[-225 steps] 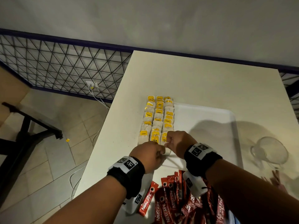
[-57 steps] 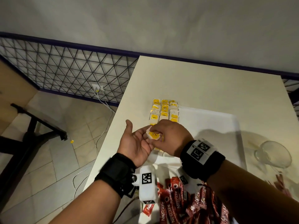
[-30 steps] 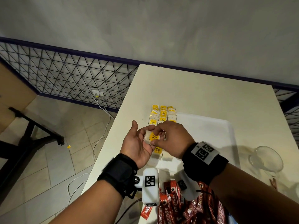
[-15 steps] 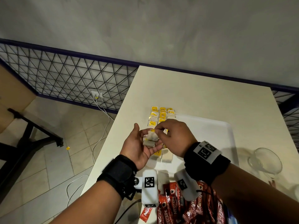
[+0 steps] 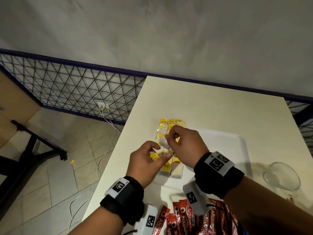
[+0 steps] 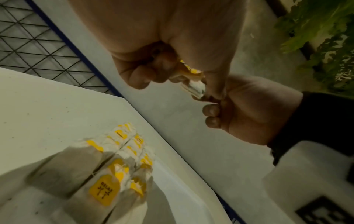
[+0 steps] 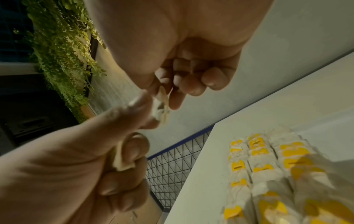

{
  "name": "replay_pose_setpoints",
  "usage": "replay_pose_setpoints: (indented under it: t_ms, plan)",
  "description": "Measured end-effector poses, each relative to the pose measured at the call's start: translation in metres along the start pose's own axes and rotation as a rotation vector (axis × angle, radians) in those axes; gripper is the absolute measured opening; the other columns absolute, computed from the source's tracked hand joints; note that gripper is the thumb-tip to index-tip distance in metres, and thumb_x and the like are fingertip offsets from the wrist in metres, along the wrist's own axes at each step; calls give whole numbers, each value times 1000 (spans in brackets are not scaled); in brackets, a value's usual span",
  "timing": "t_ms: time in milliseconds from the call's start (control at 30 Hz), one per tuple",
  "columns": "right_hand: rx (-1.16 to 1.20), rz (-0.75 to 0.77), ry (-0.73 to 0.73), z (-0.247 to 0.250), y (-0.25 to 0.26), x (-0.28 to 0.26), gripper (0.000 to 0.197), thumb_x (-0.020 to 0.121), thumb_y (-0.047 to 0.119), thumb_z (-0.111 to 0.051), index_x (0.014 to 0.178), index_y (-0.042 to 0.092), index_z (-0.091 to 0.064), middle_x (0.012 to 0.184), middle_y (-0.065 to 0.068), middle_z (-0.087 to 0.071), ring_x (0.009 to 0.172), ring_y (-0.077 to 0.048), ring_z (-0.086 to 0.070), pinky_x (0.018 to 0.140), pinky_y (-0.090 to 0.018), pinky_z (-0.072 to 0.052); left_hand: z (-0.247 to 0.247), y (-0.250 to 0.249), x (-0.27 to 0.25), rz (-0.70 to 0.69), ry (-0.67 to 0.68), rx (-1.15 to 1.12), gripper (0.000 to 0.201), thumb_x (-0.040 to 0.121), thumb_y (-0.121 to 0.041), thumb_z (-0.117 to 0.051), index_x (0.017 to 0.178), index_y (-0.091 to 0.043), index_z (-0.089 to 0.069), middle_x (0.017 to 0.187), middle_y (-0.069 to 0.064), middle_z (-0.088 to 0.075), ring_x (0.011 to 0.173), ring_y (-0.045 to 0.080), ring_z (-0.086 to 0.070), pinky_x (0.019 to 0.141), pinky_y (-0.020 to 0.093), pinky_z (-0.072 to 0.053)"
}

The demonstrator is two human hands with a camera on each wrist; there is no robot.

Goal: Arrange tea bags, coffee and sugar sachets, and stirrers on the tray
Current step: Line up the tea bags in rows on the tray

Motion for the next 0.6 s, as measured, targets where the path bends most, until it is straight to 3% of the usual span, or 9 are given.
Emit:
replay_pose_setpoints:
  t_ms: [100,200,300,400,500,600]
  plan:
    - [57,-8,50,-8,7,-3,17,91,32,-58,77,22,-56,72,11,-59,62,-5,-54,61,-25,-43,-3,-12,2,-54,-20,168,26,74,-40,-78,94,-31,-65,73,-10,-59,58,6,-51,59,18,-42]
    - [91,32,113,-12,15,-5,19,93,34,-56,81,21,-63,80,10,-63,68,-1,-52,63,-17,-38,-4,-17,5,-126,-32,131,20,82,-42,-63,90,-25,-71,65,-9,-61,55,10,-49,60,26,-44]
    - [125,78,101,-5,16,-5,15,95,26,-54,88,21,-67,87,11,-64,73,-3,-51,69,-18,-38,-8,-2,9,8,51,-160,22,86,-34,-64,73,-15,-66,58,-2,-48,56,17,-40,58,31,-37]
    - [167,88,40,4,9,-5,13,91,19,-58,99,27,-65,92,15,-61,61,-8,-50,63,-13,-36,-15,9,9,159,170,-364,33,94,-17,-60,61,-19,-62,57,1,-42,47,19,-35,51,29,-32]
    - [231,44,126,-5,4,-6,22,89,21,-62,108,31,-63,93,14,-61,52,-8,-47,61,-15,-35,-21,6,5,227,259,-489,34,98,-15,-51,64,-16,-59,59,3,-45,44,16,-32,47,26,-30]
    - [202,27,162,-11,3,-5,23,87,24,-64,109,31,-62,92,13,-61,53,-6,-48,61,-15,-35,-23,12,3,335,233,-632,31,99,-18,-48,70,-13,-57,58,4,-48,41,15,-29,43,22,-30]
Point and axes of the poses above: each hand's wrist, its own x-axis towards the middle knuckle, its own z-axis out of the back of the hand, y = z × x, the point moved 10 cm from there along x, towards the middle knuckle
